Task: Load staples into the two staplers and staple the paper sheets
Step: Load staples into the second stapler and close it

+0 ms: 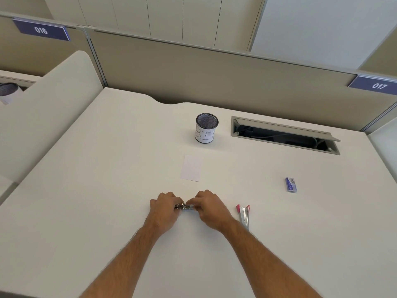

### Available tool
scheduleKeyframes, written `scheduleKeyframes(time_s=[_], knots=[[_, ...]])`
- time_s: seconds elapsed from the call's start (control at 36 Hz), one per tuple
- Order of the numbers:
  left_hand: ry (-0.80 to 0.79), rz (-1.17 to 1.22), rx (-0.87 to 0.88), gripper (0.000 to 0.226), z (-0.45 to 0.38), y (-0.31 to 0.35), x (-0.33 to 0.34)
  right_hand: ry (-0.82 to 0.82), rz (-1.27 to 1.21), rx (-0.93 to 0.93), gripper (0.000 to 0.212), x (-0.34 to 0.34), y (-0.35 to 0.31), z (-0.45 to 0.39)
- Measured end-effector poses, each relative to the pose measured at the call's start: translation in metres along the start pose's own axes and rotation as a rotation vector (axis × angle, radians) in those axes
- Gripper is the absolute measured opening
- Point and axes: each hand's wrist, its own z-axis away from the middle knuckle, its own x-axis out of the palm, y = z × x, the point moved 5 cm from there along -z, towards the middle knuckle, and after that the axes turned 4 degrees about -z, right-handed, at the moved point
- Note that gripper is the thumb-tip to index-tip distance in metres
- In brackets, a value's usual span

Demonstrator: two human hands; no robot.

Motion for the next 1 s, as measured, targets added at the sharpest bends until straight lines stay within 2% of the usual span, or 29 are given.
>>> scheduleKeyframes(time_s=[0.31,0.75,1.0], knots=[[-0.019,-0.027,0.006,0.025,-0.003,0.001,0.000,-0.171,0.191,-0.071,0.038,-0.005,-0.008,-0.016],[-0.007,-0.034,0.015,0.022,-0.004,0.003,-0.003,-0.250,0.056,-0.001,0.039,-0.018,0.002,-0.022],[-0.031,-0.059,0.008,0.024,-0.004,0.006,-0.006,-0.209,0.041,-0.008,0.044,-0.025,0.004,-0.021]])
